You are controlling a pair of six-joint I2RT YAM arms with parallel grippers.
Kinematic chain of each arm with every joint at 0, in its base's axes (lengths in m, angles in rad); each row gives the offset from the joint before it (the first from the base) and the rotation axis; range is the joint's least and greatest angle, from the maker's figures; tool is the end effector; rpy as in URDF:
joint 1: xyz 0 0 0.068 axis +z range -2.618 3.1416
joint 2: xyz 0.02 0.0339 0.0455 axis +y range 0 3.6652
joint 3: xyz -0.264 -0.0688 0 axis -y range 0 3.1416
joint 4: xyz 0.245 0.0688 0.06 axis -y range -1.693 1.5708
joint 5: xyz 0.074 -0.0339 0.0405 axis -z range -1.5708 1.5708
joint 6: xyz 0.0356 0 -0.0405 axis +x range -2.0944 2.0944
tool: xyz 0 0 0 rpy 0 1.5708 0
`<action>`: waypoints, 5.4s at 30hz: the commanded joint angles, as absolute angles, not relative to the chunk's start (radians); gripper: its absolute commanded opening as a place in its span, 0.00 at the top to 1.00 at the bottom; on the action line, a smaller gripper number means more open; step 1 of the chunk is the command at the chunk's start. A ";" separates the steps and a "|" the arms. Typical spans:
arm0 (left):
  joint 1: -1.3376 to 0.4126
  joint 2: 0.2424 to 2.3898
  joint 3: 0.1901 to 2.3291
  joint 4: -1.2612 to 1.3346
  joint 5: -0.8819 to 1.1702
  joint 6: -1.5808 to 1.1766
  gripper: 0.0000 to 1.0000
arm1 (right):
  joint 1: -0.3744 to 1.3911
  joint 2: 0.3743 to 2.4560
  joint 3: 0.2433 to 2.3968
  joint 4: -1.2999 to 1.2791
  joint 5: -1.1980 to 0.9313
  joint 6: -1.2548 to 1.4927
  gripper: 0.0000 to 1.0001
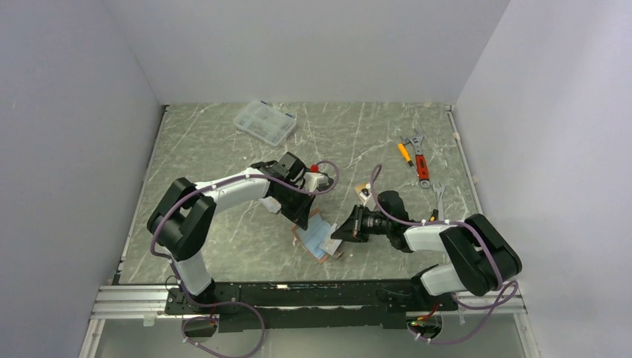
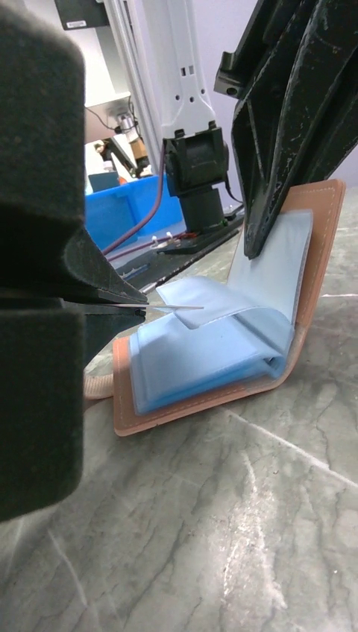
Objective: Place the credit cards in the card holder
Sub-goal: Open the card holder at the center of the board, then insert the credit card into the card holder.
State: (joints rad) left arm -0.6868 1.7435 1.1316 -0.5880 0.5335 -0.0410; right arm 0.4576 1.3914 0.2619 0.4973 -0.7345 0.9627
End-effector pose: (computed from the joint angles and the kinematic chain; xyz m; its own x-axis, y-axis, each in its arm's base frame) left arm 0.2501 -0.2285 0.1844 -0.7483 0.5680 -0.3427 0.6584 0.5727 -0.4884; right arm 0.1804 0.1154 0.1180 -0.9701 0.2013 -0.1358 -0.0293 0.4582 0.8884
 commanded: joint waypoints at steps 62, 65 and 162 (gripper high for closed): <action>-0.527 1.801 1.115 -0.517 0.762 -0.182 1.00 | 0.581 1.640 0.390 0.729 -0.777 1.025 1.00; -0.493 1.770 1.071 -0.460 0.807 -0.263 1.00 | 0.569 1.617 0.397 0.643 -0.754 0.991 1.00; -0.384 1.677 0.781 -0.189 0.801 -0.373 1.00 | 0.737 1.582 0.636 0.132 -0.368 1.181 0.71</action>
